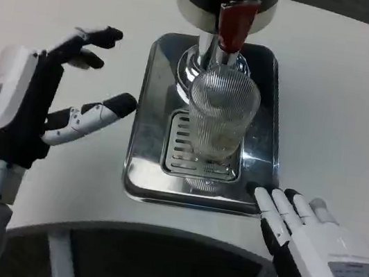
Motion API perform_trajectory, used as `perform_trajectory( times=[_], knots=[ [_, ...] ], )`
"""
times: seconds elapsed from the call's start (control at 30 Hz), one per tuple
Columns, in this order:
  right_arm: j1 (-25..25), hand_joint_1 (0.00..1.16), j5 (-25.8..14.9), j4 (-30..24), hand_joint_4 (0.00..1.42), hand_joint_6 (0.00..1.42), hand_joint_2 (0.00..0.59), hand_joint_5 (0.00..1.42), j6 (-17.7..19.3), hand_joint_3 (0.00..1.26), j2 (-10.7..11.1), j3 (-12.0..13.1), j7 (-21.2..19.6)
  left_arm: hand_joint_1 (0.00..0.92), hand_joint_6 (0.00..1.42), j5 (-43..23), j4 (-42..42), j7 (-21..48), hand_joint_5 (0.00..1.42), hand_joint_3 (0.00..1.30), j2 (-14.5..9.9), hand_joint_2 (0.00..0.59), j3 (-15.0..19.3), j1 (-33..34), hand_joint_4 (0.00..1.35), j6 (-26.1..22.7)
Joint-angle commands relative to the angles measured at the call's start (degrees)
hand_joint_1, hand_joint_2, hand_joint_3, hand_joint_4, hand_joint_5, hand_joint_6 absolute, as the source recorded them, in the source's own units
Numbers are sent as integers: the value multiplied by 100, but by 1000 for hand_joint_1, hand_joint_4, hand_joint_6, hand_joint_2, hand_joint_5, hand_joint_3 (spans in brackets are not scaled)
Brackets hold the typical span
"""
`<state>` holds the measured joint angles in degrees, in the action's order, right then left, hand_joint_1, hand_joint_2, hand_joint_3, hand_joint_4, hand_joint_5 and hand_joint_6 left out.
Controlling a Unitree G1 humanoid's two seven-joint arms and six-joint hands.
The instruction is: Grasp the cup under the faucet to collect the drink, then remove the cup.
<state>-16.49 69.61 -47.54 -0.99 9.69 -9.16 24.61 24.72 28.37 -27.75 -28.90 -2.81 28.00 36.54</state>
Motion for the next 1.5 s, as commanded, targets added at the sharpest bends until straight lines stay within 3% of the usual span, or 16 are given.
perform_trajectory(
  times=[0.03, 0.23, 0.4, 0.67, 0.83, 1.07, 1.5],
  knots=[
    [5, 801, 40, 44, 0, 0, 272, 0, -10, 0, 18, -14, 46, 0, 383, -414, -187, 539, 458, 405, -172, 0, 252, -113, 382, 254],
    [64, 801, 97, 67, 0, 0, 272, 0, -48, 0, -20, -55, 88, 0, 273, -1307, -185, 1733, 350, 322, -410, 0, 494, -20, 271, 563],
    [108, 801, 139, 109, 0, 0, 272, 0, -79, 0, -65, -91, 112, 0, 131, -2205, -175, 3152, 159, 190, -666, 0, 530, 86, 52, 662],
    [151, 801, 294, 142, 0, 0, 272, 0, -145, 0, -170, -205, 106, 0, 27, -3377, -412, 5086, 29, 52, -868, 0, 638, 259, 0, 413],
    [149, 801, 391, 136, 0, 0, 272, 0, -166, 0, -228, -270, 108, 0, 0, -4046, -683, 6107, 0, 9, -915, 0, 719, 431, 0, -14],
    [88, 801, 511, 88, 0, 0, 272, 0, -175, 0, -302, -332, 100, 0, 0, -4752, -1110, 7016, 0, 0, -861, 4, 904, 592, 0, -728],
    [28, 801, 635, 44, 0, 0, 272, 0, -178, 0, -357, -384, 80, 0, 0, -5665, -1746, 7836, 0, 0, -682, 0, 1194, 990, 0, -2340]
  ],
)
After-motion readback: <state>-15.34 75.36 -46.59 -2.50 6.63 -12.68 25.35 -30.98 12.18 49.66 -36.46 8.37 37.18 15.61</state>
